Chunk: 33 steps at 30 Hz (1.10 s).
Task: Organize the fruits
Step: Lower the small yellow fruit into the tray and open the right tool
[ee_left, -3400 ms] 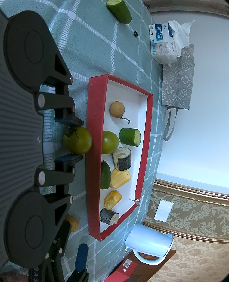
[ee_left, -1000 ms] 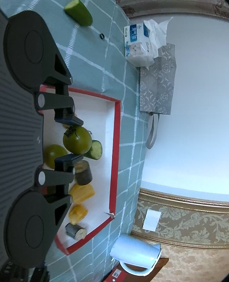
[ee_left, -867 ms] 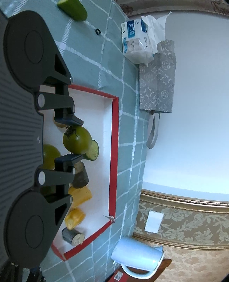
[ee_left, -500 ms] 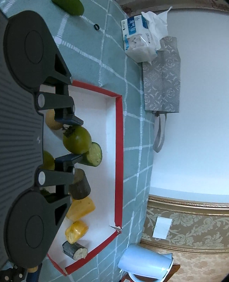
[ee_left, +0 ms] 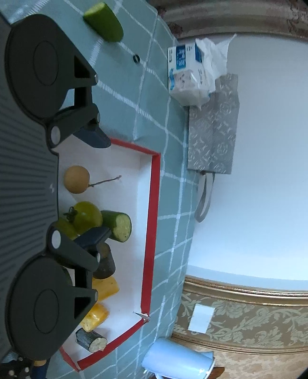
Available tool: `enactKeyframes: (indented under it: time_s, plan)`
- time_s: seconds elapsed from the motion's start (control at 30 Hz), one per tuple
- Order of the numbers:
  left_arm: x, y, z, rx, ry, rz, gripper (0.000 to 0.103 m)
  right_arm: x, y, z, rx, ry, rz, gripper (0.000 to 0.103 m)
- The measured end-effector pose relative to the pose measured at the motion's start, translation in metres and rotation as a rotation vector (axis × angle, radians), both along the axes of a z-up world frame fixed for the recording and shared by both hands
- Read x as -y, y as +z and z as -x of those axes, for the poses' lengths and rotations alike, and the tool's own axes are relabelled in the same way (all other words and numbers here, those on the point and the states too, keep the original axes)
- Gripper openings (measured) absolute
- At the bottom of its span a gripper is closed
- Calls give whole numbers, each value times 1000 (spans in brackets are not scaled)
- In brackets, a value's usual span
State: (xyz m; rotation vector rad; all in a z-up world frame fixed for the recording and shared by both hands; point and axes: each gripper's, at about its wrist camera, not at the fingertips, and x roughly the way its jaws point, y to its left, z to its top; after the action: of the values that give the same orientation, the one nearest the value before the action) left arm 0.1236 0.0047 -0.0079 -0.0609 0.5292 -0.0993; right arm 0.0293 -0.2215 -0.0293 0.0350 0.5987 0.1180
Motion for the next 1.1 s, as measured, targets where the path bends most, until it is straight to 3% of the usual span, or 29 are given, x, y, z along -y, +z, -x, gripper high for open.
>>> enactKeyframes:
  time_s: [0.2,0.63,0.9,1.1]
  plan:
    - [-11,3,26,39,22,25,77,0,1,3,16,-7,7,27]
    - [-24,-7,50,2,-28,80,78,-2,19,10,86,-28,42,27]
    - [-27,-7,49,-2,-30,100,78,-14,43,-13,149,-5,83,27]
    - [-26,-9,47,-16,-33,91,78,-26,44,-45,128,11,125,27]
